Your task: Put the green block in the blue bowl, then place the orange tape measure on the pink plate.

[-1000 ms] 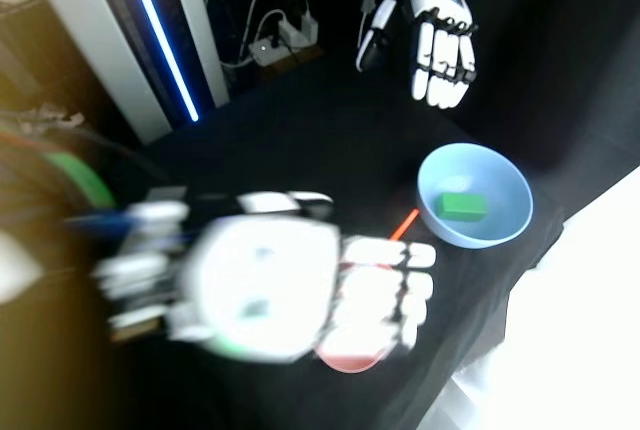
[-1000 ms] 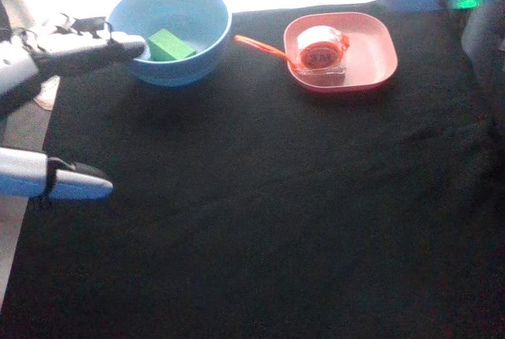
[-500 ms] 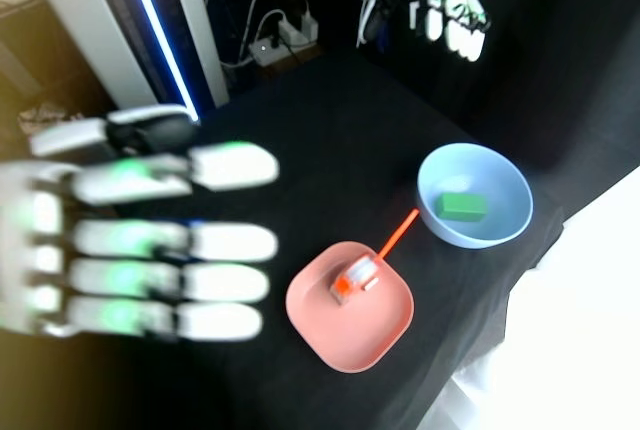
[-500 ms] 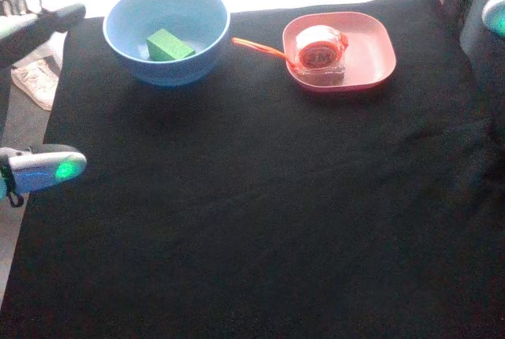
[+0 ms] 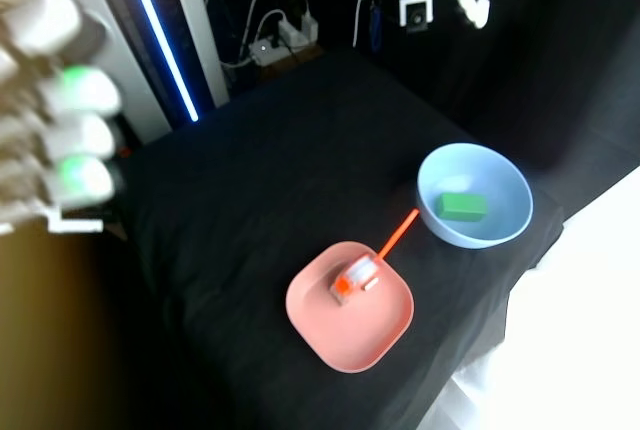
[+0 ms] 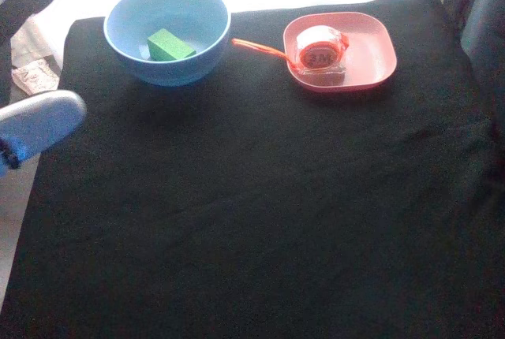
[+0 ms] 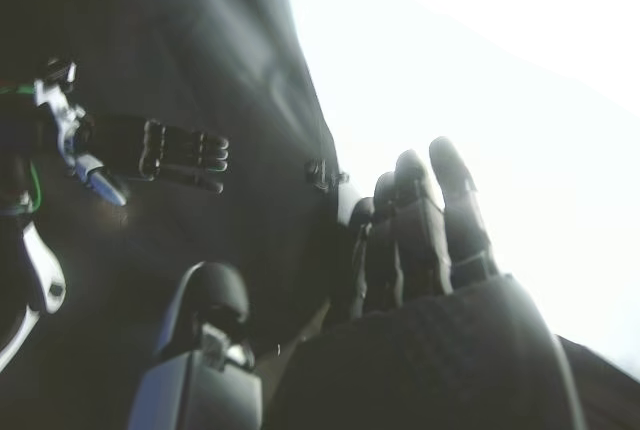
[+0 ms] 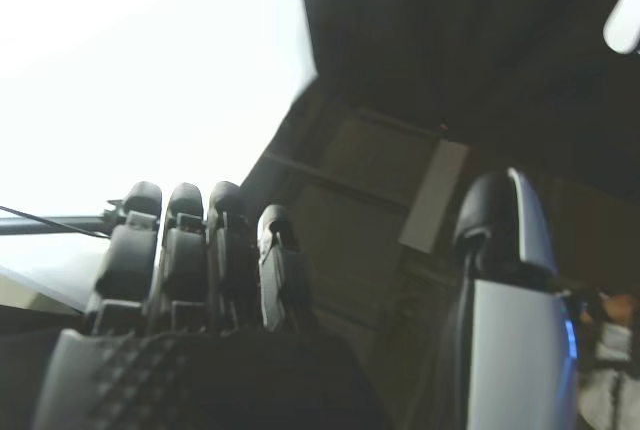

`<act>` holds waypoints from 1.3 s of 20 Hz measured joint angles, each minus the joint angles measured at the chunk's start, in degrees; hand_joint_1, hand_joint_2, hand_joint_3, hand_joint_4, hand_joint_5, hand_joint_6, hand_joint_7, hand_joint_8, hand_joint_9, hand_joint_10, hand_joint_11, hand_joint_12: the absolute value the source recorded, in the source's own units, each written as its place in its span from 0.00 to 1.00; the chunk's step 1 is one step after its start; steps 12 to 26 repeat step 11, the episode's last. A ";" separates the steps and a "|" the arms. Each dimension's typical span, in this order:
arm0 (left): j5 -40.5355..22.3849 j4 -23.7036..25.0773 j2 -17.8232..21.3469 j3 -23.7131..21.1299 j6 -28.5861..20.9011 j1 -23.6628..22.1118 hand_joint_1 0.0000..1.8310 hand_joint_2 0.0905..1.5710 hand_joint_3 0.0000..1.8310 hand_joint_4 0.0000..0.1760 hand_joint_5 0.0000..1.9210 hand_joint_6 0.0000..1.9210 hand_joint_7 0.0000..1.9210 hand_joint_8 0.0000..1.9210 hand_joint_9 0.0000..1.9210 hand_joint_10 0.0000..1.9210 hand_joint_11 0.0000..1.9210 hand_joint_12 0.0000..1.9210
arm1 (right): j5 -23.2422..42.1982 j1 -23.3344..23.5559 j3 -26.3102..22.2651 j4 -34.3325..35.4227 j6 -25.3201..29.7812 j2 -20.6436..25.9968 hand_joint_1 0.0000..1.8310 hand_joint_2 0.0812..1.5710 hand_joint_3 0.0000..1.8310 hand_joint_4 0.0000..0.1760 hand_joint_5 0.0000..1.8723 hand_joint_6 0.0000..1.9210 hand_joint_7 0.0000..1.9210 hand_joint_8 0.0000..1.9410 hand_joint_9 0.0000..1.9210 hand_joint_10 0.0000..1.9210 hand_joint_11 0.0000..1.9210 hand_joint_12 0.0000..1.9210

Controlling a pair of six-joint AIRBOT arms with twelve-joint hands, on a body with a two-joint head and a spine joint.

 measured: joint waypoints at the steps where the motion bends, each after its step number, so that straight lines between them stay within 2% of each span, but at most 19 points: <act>1: -0.39 2.54 -0.09 0.11 0.81 -2.82 0.11 0.72 0.00 0.15 0.08 0.60 0.26 0.07 0.24 0.03 0.00 0.51 | -0.20 0.00 -0.59 -1.22 -0.13 0.02 0.35 0.63 0.00 0.27 0.05 0.00 0.10 0.01 0.12 0.01 0.08 0.03; 2: -1.20 4.20 -0.09 0.11 1.22 -4.26 0.13 0.72 0.00 0.00 0.20 0.59 0.37 0.07 0.32 0.04 0.03 0.58 | -0.17 0.00 -0.94 -2.36 -0.48 0.04 0.36 0.64 0.00 0.24 0.06 0.00 0.14 0.00 0.15 0.01 0.10 0.04; 3: -2.34 5.86 -0.11 0.24 1.86 -5.29 0.23 0.68 0.00 0.07 0.20 0.61 0.40 0.09 0.38 0.06 0.11 0.59 | -0.57 0.68 -1.33 -4.31 -1.25 0.31 0.35 0.67 0.00 0.21 0.12 0.01 0.12 0.00 0.14 0.00 0.11 0.06; 4: -2.54 6.49 -0.46 0.74 2.27 -5.35 0.22 0.68 0.00 0.37 0.14 0.51 0.35 0.07 0.35 0.04 0.12 0.61 | -0.87 2.34 -1.33 -6.36 -1.64 0.50 0.40 0.64 0.00 0.19 0.21 0.01 0.14 0.00 0.14 0.00 0.13 0.10; 5: -1.62 5.88 -1.07 0.85 2.56 -5.35 0.16 0.70 0.00 0.38 0.15 0.54 0.37 0.07 0.32 0.03 0.09 0.65 | -0.42 4.42 -1.36 -7.52 -1.90 0.76 0.37 0.68 0.01 0.00 0.37 0.09 0.28 0.01 0.23 0.01 0.13 0.23; 6: -0.83 5.33 -1.20 0.85 2.60 -5.35 0.10 0.70 0.00 0.59 0.05 0.38 0.31 0.04 0.27 0.01 0.02 0.70 | -0.04 5.38 -1.79 -7.67 -2.80 1.33 0.39 0.66 0.00 0.00 0.43 0.13 0.34 0.00 0.27 0.00 0.12 0.33; 7: -0.57 4.94 -1.20 0.85 2.67 -5.38 0.10 0.68 0.00 0.66 0.04 0.26 0.29 0.02 0.24 0.00 0.00 0.68 | 0.68 5.57 -2.08 -7.54 -3.32 1.97 0.43 0.66 0.01 0.00 0.34 0.29 0.40 0.01 0.26 0.00 0.04 0.38; 8: -0.90 4.11 -1.14 0.85 2.62 -5.44 0.13 0.67 0.00 0.73 0.01 0.16 0.22 0.01 0.22 0.00 0.00 0.65 | 0.70 5.55 -2.32 -7.58 -4.02 2.71 0.37 0.69 0.00 0.00 0.25 0.24 0.32 0.00 0.24 0.00 0.01 0.40; 9: -1.09 3.85 -1.09 0.85 2.62 -5.44 0.12 0.67 0.00 0.48 0.11 0.32 0.35 0.06 0.29 0.03 0.00 0.67 | 0.59 5.55 -2.36 -7.37 -4.31 2.71 0.38 0.68 0.00 0.00 0.27 0.24 0.29 0.00 0.23 0.00 0.01 0.41; 10: -1.42 3.82 -1.09 0.83 2.60 -5.55 0.08 0.69 0.01 0.30 0.11 0.34 0.33 0.05 0.27 0.03 0.00 0.68 | 0.50 5.55 -2.49 -7.19 -4.33 2.71 0.39 0.71 0.00 0.00 0.31 0.27 0.32 0.01 0.27 0.01 0.01 0.44; 11: -1.51 4.15 -1.03 0.79 2.60 -5.55 0.10 0.71 0.00 0.03 0.24 0.52 0.41 0.11 0.33 0.07 0.00 0.72 | 0.52 5.55 -2.49 -7.17 -4.33 2.71 0.35 0.65 0.00 0.00 0.31 0.19 0.28 0.00 0.27 0.00 0.07 0.45; 26: -1.51 4.15 -1.03 0.79 2.60 -5.55 0.10 0.71 0.00 0.03 0.24 0.52 0.41 0.11 0.33 0.07 0.00 0.72 | 0.52 5.55 -2.49 -7.17 -4.33 2.71 0.35 0.65 0.00 0.00 0.31 0.19 0.28 0.00 0.27 0.00 0.07 0.45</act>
